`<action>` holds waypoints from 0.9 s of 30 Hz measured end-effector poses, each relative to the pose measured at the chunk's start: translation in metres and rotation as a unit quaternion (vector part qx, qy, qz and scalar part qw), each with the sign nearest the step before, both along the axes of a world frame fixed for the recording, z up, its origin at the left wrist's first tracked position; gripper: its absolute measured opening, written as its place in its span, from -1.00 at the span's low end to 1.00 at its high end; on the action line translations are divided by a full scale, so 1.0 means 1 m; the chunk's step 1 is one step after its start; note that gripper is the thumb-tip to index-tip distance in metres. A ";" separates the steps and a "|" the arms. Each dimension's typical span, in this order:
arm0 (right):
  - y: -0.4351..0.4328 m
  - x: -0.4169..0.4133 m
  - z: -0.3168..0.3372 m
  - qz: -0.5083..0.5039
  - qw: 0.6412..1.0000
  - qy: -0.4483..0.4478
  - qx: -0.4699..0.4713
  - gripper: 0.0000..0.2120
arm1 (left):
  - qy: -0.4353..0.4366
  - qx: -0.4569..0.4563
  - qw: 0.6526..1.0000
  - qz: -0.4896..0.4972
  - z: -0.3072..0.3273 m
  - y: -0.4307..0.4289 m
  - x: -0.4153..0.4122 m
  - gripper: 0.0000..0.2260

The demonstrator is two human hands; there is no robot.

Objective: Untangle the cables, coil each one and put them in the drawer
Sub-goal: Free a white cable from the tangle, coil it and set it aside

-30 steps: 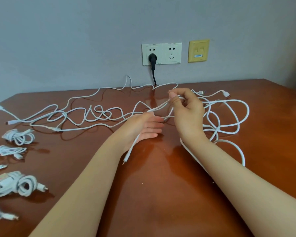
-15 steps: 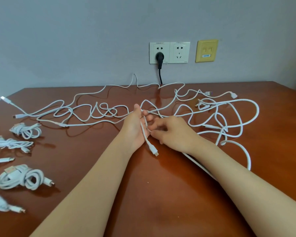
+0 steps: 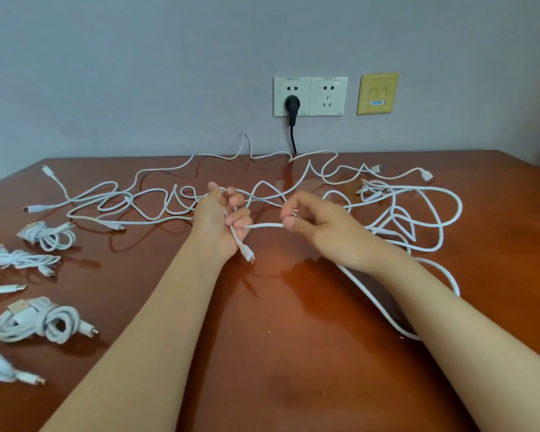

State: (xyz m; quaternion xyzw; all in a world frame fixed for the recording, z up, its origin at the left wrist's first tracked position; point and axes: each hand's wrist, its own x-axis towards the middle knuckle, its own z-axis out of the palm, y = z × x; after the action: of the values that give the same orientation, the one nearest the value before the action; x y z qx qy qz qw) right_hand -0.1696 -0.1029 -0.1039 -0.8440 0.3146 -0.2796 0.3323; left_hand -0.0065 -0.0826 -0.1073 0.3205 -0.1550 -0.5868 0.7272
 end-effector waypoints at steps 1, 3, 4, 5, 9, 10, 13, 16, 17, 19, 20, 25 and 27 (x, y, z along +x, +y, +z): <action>-0.002 -0.002 0.000 -0.010 1.000 0.005 -0.022 -0.84 | -0.010 0.007 1.000 -0.005 0.001 0.000 0.000 -0.58; -0.003 -0.004 0.001 -0.021 0.996 0.044 -0.068 -0.81 | -0.054 0.029 0.998 -0.021 0.000 0.000 -0.003 -0.58; -0.001 -0.004 0.001 -0.022 0.991 0.078 -0.103 -0.82 | -0.087 0.044 0.995 -0.027 0.000 0.000 -0.005 -0.58; 0.000 -0.003 0.000 -0.021 0.981 0.116 -0.151 -0.83 | -0.120 0.060 0.990 -0.032 -0.001 -0.001 -0.007 -0.58; 0.007 0.004 -0.001 0.026 0.921 0.170 -0.350 -0.89 | -0.237 0.114 0.965 -0.027 -0.003 -0.006 -0.016 -0.62; 0.008 0.006 -0.001 0.035 0.917 0.166 -0.362 -0.88 | -0.265 0.120 0.956 -0.028 -0.004 -0.007 -0.020 -0.62; 0.012 0.008 -0.004 0.060 0.926 0.114 -0.354 -0.86 | -0.339 0.139 0.930 -0.023 -0.007 -0.014 -0.025 -0.59; 0.019 0.007 0.002 0.014 0.951 0.089 -0.297 -0.86 | -0.390 0.166 0.905 -0.039 -0.006 -0.021 -0.029 -0.59; 0.020 0.006 0.005 -0.029 0.955 0.093 -0.281 -0.74 | -0.398 0.170 0.900 -0.052 -0.006 -0.023 -0.028 -0.59; 0.021 0.005 0.010 -0.124 0.945 0.133 -0.273 -0.49 | -0.409 0.177 0.892 -0.082 -0.005 -0.018 -0.030 -0.55; 0.021 0.004 0.012 -0.159 0.936 0.153 -0.273 -0.41 | -0.418 0.176 0.885 -0.104 -0.004 -0.012 -0.031 -0.51; 0.019 0.003 0.012 -0.218 0.915 0.186 -0.284 -0.35 | -0.462 0.103 0.862 -0.182 0.001 0.010 -0.040 -0.50; 0.019 0.005 0.012 -0.191 0.937 0.163 -0.241 -0.45 | -0.451 0.083 0.862 -0.216 0.003 0.012 -0.038 -0.59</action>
State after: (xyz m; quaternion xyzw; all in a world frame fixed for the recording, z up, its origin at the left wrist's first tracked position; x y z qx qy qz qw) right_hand -0.1648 -0.0841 -0.0921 -0.8567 0.4430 -0.2641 0.0030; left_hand -0.0441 -0.0708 -0.1046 0.5681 -0.4823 -0.5309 0.4035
